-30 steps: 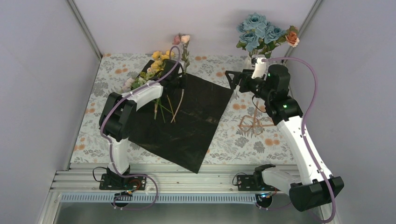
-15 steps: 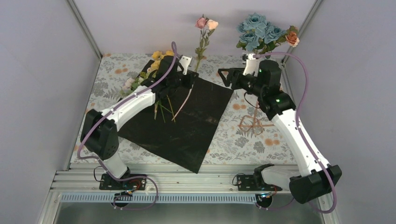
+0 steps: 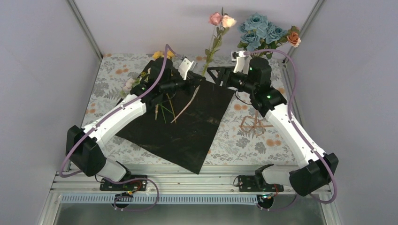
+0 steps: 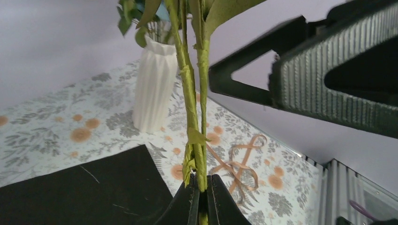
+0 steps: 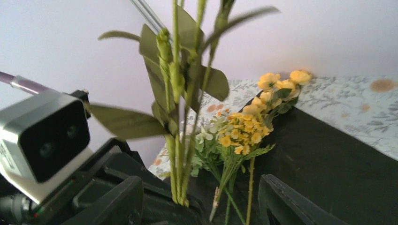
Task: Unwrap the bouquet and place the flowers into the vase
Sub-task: Insert the fake flower into the vase.
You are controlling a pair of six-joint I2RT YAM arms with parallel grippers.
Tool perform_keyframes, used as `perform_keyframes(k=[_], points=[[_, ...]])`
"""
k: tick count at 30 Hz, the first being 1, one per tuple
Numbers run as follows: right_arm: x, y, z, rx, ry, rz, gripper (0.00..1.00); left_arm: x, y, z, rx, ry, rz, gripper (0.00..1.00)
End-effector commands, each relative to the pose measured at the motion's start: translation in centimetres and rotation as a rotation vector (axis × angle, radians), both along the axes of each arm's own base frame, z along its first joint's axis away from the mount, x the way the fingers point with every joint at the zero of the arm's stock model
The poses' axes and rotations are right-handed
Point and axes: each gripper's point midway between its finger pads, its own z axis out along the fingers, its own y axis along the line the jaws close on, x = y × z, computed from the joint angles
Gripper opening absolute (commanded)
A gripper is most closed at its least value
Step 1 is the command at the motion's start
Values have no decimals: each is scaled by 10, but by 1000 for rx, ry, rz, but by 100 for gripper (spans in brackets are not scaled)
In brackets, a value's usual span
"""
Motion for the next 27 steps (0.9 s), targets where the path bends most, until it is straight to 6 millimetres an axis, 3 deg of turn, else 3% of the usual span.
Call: perform_keyframes(k=[1, 8, 17, 20, 23, 27], points=[[-8, 18, 19, 63, -36, 74, 61, -17, -8, 2, -17, -30, -96, 2], [-2, 22, 10, 63, -5, 50, 55, -28, -12, -1, -2, -56, -148, 2], [1, 18, 11, 59, -15, 3, 20, -34, -12, -3, 7, -61, -160, 4], [1, 16, 11, 46, -31, -10, 6, -29, -9, -7, 23, -49, -125, 18], [2, 12, 5, 10, -50, -36, 4, -20, -5, -15, 60, -31, -73, 32], [9, -2, 6, -64, -105, -122, 4, -19, 0, -11, 72, -33, -44, 62]])
